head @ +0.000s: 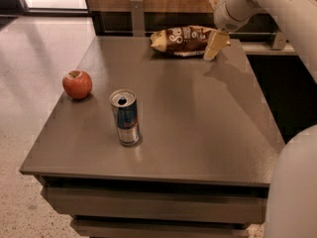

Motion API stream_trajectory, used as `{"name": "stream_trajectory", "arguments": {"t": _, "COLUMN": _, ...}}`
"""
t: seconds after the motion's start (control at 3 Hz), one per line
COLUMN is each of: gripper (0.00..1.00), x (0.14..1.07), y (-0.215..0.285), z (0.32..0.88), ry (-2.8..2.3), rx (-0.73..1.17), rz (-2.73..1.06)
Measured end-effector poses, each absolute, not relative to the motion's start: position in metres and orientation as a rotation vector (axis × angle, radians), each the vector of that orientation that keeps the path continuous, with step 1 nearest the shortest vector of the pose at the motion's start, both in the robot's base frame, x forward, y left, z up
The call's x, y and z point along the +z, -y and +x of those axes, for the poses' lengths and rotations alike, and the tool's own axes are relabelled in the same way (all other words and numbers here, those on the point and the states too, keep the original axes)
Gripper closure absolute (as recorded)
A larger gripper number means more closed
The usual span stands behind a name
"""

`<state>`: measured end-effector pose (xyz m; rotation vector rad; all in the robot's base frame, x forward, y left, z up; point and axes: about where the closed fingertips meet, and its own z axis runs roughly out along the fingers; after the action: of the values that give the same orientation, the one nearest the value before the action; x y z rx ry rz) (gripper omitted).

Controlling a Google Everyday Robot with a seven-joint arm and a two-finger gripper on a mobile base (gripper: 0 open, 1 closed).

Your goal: Move brown chip bag near redbull can

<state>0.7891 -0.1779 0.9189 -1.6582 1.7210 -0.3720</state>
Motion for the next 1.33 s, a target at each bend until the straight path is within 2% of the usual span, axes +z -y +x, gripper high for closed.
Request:
{"name": "stream_trajectory", "arguments": {"t": 0.67, "gripper": 0.00, "x": 0.896, "y": 0.170, "z": 0.832, "ry": -1.734, "rx": -0.312, "rz": -1.626}}
{"name": "stream_trajectory", "arguments": {"t": 1.0, "gripper": 0.18, "x": 0.883, "y": 0.168, "z": 0.844, "ry": -1.757, "rx": -0.287, "rz": -1.626}}
{"name": "stream_trajectory", "arguments": {"t": 1.33, "gripper": 0.41, "x": 0.872, "y": 0.169, "z": 0.851, "ry": -1.780, "rx": -0.267, "rz": -1.631}}
